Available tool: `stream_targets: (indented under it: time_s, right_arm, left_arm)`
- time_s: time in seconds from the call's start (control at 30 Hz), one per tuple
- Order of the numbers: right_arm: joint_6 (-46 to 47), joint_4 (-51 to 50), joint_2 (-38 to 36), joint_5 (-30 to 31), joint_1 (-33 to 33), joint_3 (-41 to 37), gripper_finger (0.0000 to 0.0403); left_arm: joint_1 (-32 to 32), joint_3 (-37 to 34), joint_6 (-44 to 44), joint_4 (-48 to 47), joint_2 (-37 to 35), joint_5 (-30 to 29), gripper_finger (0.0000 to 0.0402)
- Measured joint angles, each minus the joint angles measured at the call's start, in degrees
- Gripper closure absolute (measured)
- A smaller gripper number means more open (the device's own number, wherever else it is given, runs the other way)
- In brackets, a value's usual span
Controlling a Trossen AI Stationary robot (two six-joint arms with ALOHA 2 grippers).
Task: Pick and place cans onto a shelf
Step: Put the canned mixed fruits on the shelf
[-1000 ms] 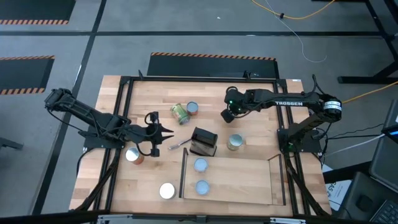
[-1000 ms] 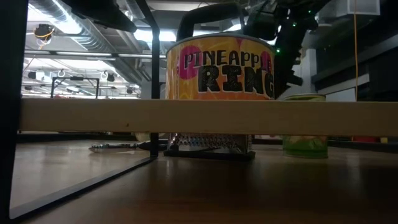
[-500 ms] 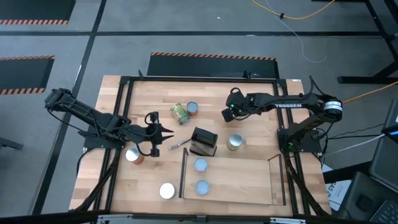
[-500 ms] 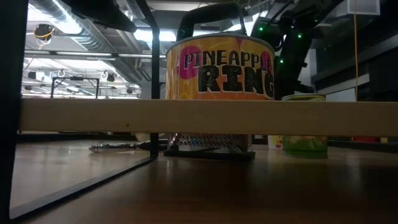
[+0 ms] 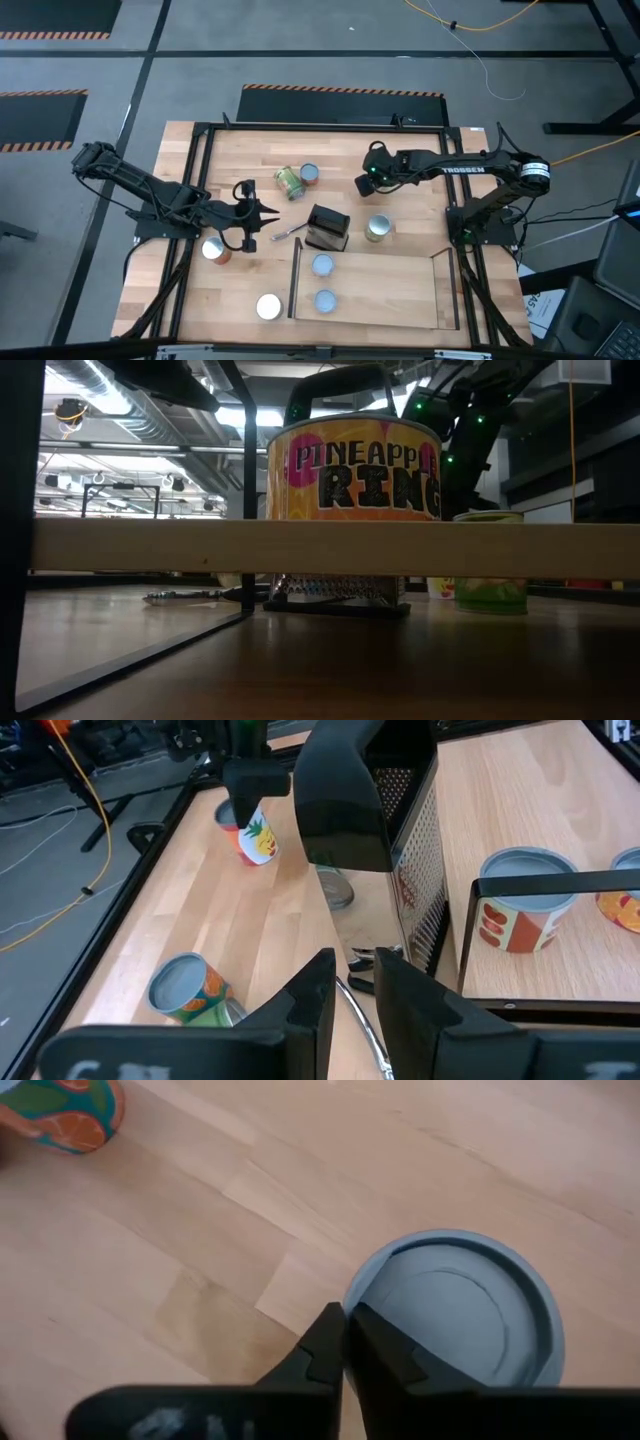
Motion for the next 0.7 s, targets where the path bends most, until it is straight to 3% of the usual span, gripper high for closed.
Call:
stream_targets:
  time_s: [0.37,0.7]
  right_arm:
    - [-0.22,0.48,0.02,-0.20,0.02,-0.01,0.0283]
    - [-1.75,-1.42,-1.58,-0.27,0.00,1.65,0.0278]
  left_arm:
    - [0.00,0.00,0.00,0.00,0.00,0.00,0.0335]
    - [-0.01,0.00,0.00,0.00,0.00,0.01,0.0335]
